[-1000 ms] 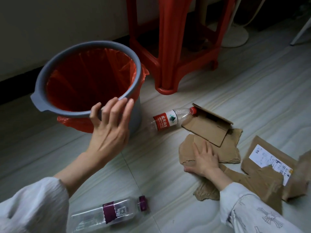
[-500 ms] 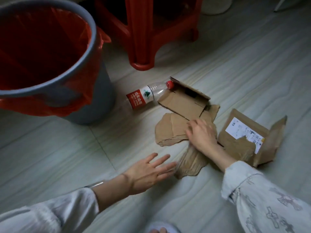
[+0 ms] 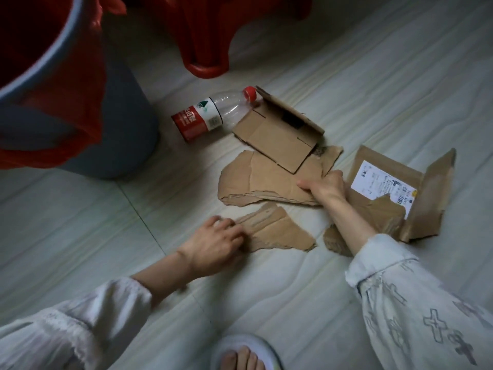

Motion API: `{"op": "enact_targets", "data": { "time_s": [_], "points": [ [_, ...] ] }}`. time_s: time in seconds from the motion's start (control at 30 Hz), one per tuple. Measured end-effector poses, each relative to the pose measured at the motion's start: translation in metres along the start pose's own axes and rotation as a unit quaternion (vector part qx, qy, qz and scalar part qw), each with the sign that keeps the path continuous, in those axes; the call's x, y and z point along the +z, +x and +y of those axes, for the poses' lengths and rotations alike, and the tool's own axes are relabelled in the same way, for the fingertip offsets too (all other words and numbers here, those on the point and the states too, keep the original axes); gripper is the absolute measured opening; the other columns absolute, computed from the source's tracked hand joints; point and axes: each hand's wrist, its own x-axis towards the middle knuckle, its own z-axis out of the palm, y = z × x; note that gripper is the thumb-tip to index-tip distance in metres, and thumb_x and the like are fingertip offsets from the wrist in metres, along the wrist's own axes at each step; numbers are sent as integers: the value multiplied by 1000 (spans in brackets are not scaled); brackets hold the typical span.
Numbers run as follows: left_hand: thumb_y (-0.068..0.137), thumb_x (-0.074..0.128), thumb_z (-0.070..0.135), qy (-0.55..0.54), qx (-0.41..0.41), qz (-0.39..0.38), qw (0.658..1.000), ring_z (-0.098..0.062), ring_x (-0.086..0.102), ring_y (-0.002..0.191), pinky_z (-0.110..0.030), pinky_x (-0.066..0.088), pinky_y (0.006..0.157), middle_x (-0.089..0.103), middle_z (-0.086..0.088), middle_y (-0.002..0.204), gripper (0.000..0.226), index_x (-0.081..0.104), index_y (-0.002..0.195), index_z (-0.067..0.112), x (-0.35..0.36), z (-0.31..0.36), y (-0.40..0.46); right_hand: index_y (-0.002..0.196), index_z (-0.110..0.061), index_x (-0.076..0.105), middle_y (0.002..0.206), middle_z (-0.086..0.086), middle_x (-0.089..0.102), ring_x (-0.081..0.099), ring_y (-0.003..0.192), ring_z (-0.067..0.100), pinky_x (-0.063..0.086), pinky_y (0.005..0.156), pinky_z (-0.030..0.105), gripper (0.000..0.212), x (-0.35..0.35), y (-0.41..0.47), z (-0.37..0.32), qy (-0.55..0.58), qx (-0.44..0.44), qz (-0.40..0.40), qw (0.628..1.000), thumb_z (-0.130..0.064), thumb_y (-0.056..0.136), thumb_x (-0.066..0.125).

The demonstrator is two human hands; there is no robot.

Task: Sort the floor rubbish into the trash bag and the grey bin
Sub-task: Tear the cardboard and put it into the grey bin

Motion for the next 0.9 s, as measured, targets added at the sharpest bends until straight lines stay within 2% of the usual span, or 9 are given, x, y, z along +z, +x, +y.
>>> {"op": "enact_targets", "data": {
  "time_s": [0.07, 0.13, 0.27, 0.4, 0.5, 0.6, 0.7, 0.77, 0.9],
  "points": [
    [82, 41, 44, -47, -104, 22, 993, -23, 61, 82, -32, 51, 67, 60, -4, 92, 36, 62, 88, 16, 5, -10, -12, 109, -2, 59, 116, 12, 62, 58, 106, 28, 46, 78, 27, 52, 2, -1, 2, 14, -6, -5, 1000, -30, 70, 77],
    [84, 54, 42, -129, -231, -18, 964, -25, 52, 99, -39, 48, 82, 49, -7, 111, 41, 50, 112, 13, 6, -12, -18, 90, -11, 59, 103, 9, 64, 59, 96, 23, 41, 67, 22, 30, 2, -7, 1, 45, -13, -12, 999, -27, 72, 75],
    [75, 73, 27, -280, -397, -52, 873, -27, 46, 106, -41, 42, 91, 46, -10, 118, 61, 36, 120, 13, 3, -8, -10, 80, -7, 63, 91, 11, 65, 54, 83, 23, 44, 76, 29, 9, 2, -29, -2, 147, 23, -36, 988, -14, 81, 68],
    [82, 65, 27, -321, -318, -163, 877, -26, 58, 96, -32, 48, 80, 59, -9, 105, 29, 52, 104, 13, -19, -27, -5, 74, -13, 53, 88, 7, 59, 55, 88, 23, 44, 78, 29, 14, -2, -46, -7, 189, 20, -29, 981, -12, 83, 64],
    [84, 60, 23, -290, -260, -195, 900, -18, 59, 79, -31, 52, 67, 58, 2, 87, 11, 49, 87, 24, -55, -47, -13, 63, -16, 45, 72, 6, 49, 47, 74, 20, 36, 65, 27, 23, -12, -61, -17, 218, -7, 6, 976, -11, 80, 59],
    [80, 65, 18, -283, -267, -167, 906, -14, 58, 78, -28, 52, 63, 59, 3, 90, 22, 49, 95, 25, -97, -66, -22, 77, -14, 52, 78, 4, 52, 49, 76, 20, 35, 58, 25, 6, -31, -88, -37, 239, -59, 63, 967, -13, 82, 56],
    [73, 72, 21, -253, -270, -103, 923, -18, 57, 88, -36, 56, 75, 58, 0, 100, 42, 53, 110, 21, -134, -78, -36, 92, -12, 55, 89, 3, 57, 52, 84, 21, 42, 70, 31, 7, -52, -123, -61, 208, -156, 140, 955, -16, 86, 54],
    [73, 72, 22, -239, -271, -66, 930, -18, 56, 88, -34, 54, 76, 57, 2, 98, 43, 55, 113, 23, -160, -84, -50, 89, -13, 55, 92, 5, 59, 52, 88, 23, 42, 76, 34, 7, -61, -148, -78, 174, -232, 191, 938, -19, 86, 54],
    [81, 61, 20, -267, -255, 12, 929, -19, 58, 93, -27, 46, 78, 61, -1, 107, 33, 56, 112, 26, -213, -93, -88, 92, -11, 54, 95, 3, 57, 46, 83, 18, 32, 69, 27, 9, -68, -189, -107, 118, -352, 257, 892, -20, 90, 53]
  ]
}}
